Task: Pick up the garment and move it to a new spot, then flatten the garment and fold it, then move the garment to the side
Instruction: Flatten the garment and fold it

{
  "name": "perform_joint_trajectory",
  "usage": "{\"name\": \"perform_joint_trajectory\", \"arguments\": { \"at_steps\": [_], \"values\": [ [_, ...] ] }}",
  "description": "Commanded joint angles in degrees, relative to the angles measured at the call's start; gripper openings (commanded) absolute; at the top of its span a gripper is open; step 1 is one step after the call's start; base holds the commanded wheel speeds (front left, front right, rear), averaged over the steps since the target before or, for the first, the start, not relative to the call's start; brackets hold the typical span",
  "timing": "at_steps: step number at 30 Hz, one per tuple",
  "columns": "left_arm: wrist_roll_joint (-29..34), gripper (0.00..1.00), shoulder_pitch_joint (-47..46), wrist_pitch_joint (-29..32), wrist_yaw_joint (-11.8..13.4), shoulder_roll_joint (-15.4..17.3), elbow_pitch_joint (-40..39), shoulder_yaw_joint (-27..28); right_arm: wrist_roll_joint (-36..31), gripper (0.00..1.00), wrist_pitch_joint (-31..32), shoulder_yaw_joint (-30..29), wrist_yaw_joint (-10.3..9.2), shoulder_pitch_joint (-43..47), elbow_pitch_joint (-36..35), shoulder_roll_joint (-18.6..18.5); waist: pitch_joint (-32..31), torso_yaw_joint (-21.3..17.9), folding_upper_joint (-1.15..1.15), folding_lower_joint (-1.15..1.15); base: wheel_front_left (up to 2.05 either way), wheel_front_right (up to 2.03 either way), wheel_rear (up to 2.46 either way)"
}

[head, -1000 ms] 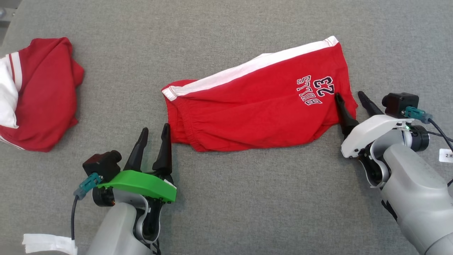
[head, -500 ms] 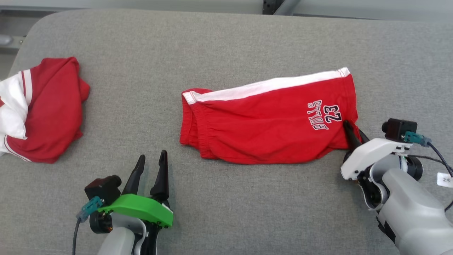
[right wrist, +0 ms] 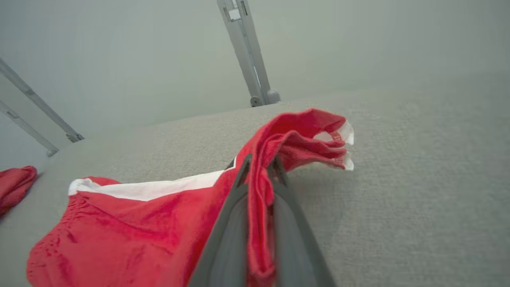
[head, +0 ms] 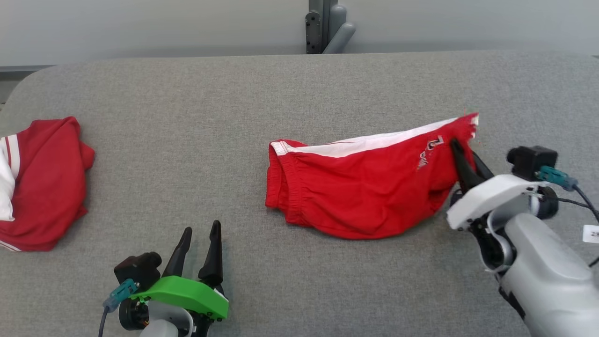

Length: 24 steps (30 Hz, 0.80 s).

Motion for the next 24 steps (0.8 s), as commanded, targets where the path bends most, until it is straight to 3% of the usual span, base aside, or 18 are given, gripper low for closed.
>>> {"name": "perform_joint_trajectory", "arguments": {
  "at_steps": [1,8,14,15,16,17,21,24],
  "values": [
    [0.37,1.0,0.9,0.0,0.17,0.22,0.24,0.09,-0.87,0.0,-0.16,1.3,-0.04,-0.59,-2.63,1.05,0.0,0.06,0.0,0.0,0.0,0.0,0.0],
    [-0.96,1.0,0.82,0.0,0.17,0.21,0.41,-0.69,-1.97,0.0,1.23,13.06,-0.03,-1.39,-13.83,3.89,0.04,2.53,0.0,0.0,0.0,0.0,0.0],
    [-0.92,1.0,-0.12,0.0,0.21,0.25,0.42,-0.44,-2.6,0.0,3.19,21.6,-0.02,-3.07,-11.1,8.62,0.8,5.33,0.0,0.0,0.0,0.0,0.0],
    [-0.77,1.0,-0.19,0.0,0.22,0.22,0.45,-0.4,-2.9,0.17,2.85,22.65,-0.02,-3.71,-9.61,9.93,0.84,5.58,0.0,0.0,0.0,0.0,0.0],
    [-0.72,1.0,-0.23,0.0,0.22,0.18,0.51,-0.4,-2.57,0.76,2.58,23.43,-0.02,-4.18,-7.86,11.07,0.82,5.78,0.0,0.0,0.0,0.0,0.0],
    [-0.64,1.0,-0.25,0.0,0.22,0.17,0.66,-0.59,-2.59,1.0,1.93,24.02,-0.02,-4.71,-6.28,11.73,0.69,5.98,0.0,0.0,0.0,0.0,0.0],
    [1.22,1.0,-0.2,0.0,1.21,0.22,0.25,0.53,-2.53,1.0,0.13,23.58,-0.02,-5.63,-3.02,13.64,-0.12,5.63,0.0,0.0,0.0,0.0,0.0],
    [2.68,1.0,0.69,0.0,2.23,0.2,-0.5,2.64,-4.57,1.0,-0.25,18.51,-0.03,-4.82,-2.9,13.11,-0.86,4.11,0.0,0.0,0.0,0.0,0.0]
  ]
}}
